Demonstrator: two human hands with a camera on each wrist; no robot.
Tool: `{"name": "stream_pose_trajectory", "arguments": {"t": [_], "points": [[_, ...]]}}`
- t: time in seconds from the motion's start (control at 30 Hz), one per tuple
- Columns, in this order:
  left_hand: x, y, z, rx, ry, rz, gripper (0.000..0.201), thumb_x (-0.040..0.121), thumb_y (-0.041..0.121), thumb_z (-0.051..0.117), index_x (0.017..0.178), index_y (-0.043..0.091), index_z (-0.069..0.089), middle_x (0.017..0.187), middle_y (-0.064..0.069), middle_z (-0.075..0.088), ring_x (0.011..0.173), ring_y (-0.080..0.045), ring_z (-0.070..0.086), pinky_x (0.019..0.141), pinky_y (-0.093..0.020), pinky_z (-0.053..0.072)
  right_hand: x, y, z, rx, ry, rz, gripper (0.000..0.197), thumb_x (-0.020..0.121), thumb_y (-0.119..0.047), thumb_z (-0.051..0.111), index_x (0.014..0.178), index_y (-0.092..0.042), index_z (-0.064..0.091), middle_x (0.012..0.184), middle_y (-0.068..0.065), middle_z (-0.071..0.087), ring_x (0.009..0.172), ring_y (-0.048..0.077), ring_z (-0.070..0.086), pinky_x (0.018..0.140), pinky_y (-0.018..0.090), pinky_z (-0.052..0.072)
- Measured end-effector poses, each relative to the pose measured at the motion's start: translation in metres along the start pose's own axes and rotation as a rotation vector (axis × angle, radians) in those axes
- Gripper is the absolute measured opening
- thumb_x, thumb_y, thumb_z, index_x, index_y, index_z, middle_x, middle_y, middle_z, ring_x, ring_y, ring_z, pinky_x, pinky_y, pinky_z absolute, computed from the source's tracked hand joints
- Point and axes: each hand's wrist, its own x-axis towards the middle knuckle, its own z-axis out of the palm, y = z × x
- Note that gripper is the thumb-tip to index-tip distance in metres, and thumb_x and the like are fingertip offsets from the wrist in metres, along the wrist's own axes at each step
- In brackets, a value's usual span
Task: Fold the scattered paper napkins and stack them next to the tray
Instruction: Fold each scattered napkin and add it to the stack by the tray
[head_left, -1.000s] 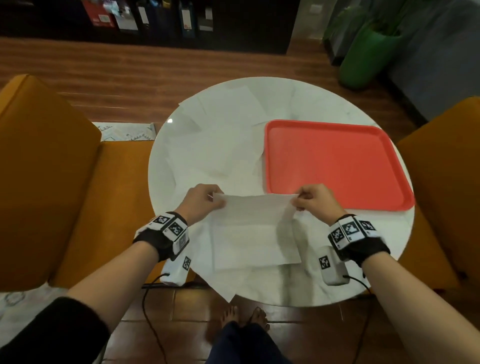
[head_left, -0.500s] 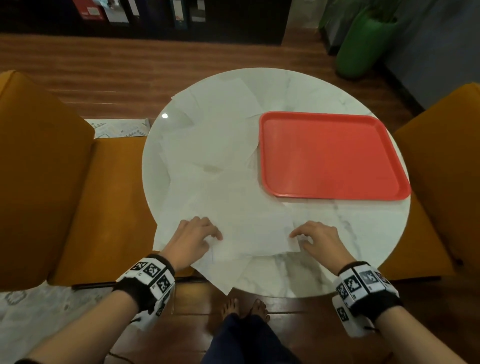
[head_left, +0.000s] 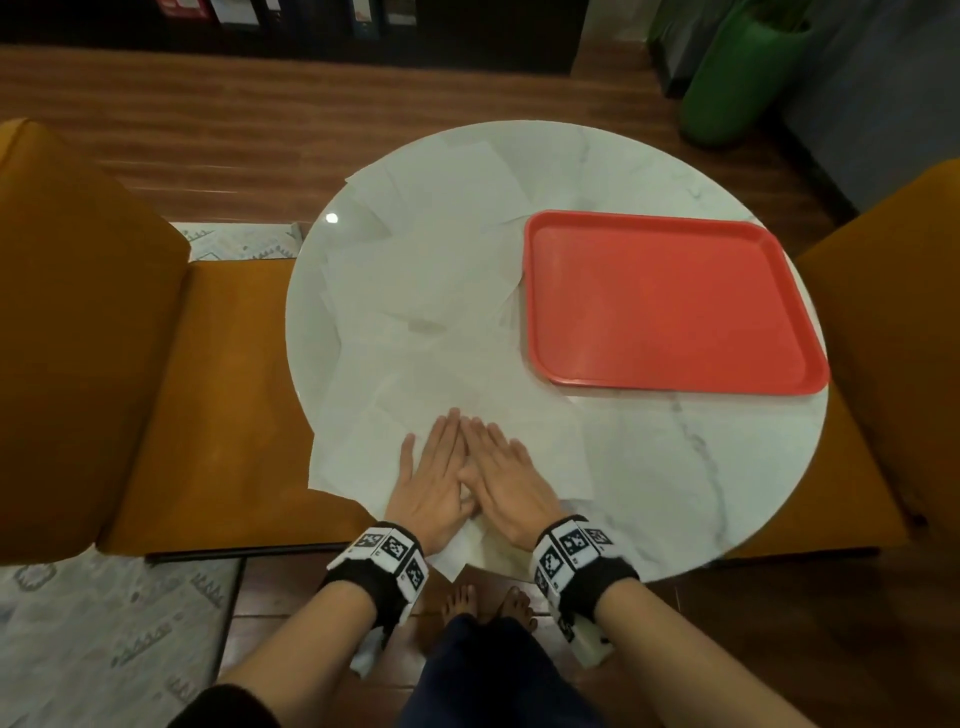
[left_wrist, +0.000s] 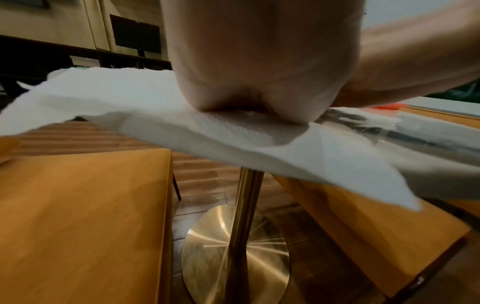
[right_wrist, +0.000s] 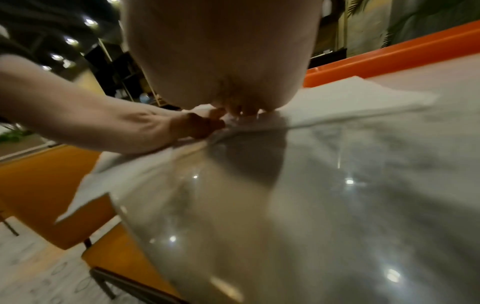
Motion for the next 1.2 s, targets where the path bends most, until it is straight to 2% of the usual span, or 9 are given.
{"name": "stream_pose_trajectory", "arguments": {"t": [0.3,0.37,0.5,0.63,0.83,0.97,1.07,1.13,1.2], "points": [[0.002,-0.004,0.008,0.008,0.021,-0.020,0.079,0.093,0.067,0.008,0.152,0.014,-0.001,0.160,-0.005,0.002,0.145,-0.014,-0.004,0.113,-0.043,-0.006,-0.041,0.077,-0.026,-0.105,0.128,0.309,0.053,0.101,-0.043,0.010,0.149,-0.032,-0.008,0.156,-0.016,-0.012,0.144,0.003,-0.009,0.116,0.043,-0.008],[0.003,-0.004,0.010,-0.004,0.034,-0.021,0.079,0.093,0.067,0.008,0.151,0.015,-0.002,0.160,-0.005,0.003,0.145,-0.014,-0.003,0.113,-0.043,-0.006,-0.041,0.078,-0.033,-0.210,0.145,0.338,0.052,0.102,-0.039,0.013,0.151,-0.027,0.000,0.159,-0.011,-0.002,0.146,0.008,-0.001,0.116,0.046,-0.007],[0.005,-0.004,0.010,-0.009,0.049,0.001,0.086,0.082,0.073,-0.011,0.148,0.020,-0.018,0.157,0.000,-0.019,0.144,-0.011,-0.018,0.111,-0.040,-0.019,-0.018,0.062,-0.049,-0.299,0.366,0.309,0.044,0.101,-0.028,0.031,0.143,-0.017,0.034,0.144,0.001,0.046,0.140,0.022,0.029,0.114,0.054,0.002],[0.006,-0.001,0.003,-0.020,0.008,-0.002,0.096,0.073,0.077,-0.016,0.146,0.015,-0.020,0.154,0.002,-0.026,0.145,-0.015,-0.018,0.110,-0.041,-0.020,-0.003,0.060,-0.056,-0.392,0.320,0.229,0.040,0.094,-0.033,0.049,0.133,-0.024,0.046,0.122,0.006,0.055,0.117,0.026,0.042,0.111,0.049,0.016],[0.016,0.012,-0.021,-0.071,0.143,0.087,0.078,0.083,0.054,0.025,0.150,0.015,0.020,0.159,-0.009,0.016,0.148,-0.023,0.006,0.110,-0.062,0.004,0.003,0.060,-0.068,-0.060,0.255,0.416,0.023,0.082,-0.036,0.063,0.102,-0.023,0.061,0.115,0.002,0.046,0.116,0.025,0.033,0.098,0.045,0.026],[0.036,0.027,-0.047,-0.153,0.177,0.142,0.064,0.091,0.042,0.050,0.147,0.020,0.029,0.152,-0.005,0.028,0.142,-0.019,0.022,0.110,-0.052,0.008,-0.003,0.055,-0.079,0.099,0.313,0.398,0.013,0.077,-0.035,0.069,0.083,-0.025,0.063,0.109,-0.001,0.049,0.113,0.019,0.037,0.091,0.043,0.027],[0.048,0.033,-0.066,-0.172,0.120,0.169,0.041,0.095,0.041,0.047,0.132,0.024,0.048,0.130,0.002,0.055,0.121,-0.016,0.050,0.107,-0.043,0.019,-0.027,0.061,-0.097,0.347,0.376,0.273,0.015,0.074,-0.036,0.071,0.073,-0.029,0.058,0.092,-0.008,0.061,0.094,0.013,0.055,0.088,0.042,0.038],[0.053,0.037,-0.080,-0.317,0.092,0.224,0.031,0.096,0.039,0.047,0.112,0.020,0.063,0.106,0.000,0.070,0.100,-0.022,0.062,0.091,-0.036,0.039,-0.048,0.070,-0.109,0.519,0.446,0.228,0.019,0.075,-0.036,0.073,0.078,-0.023,0.059,0.082,-0.001,0.066,0.082,0.020,0.061,0.078,0.042,0.046],[0.053,0.048,-0.093,-0.558,0.023,0.271,0.023,0.095,0.033,0.053,0.101,0.017,0.068,0.096,0.001,0.072,0.090,-0.020,0.065,0.078,-0.035,0.047,-0.071,0.080,-0.116,0.675,0.505,0.244,0.019,0.079,-0.027,0.073,0.086,-0.014,0.061,0.081,0.009,0.067,0.077,0.022,0.066,0.068,0.039,0.053]]}}
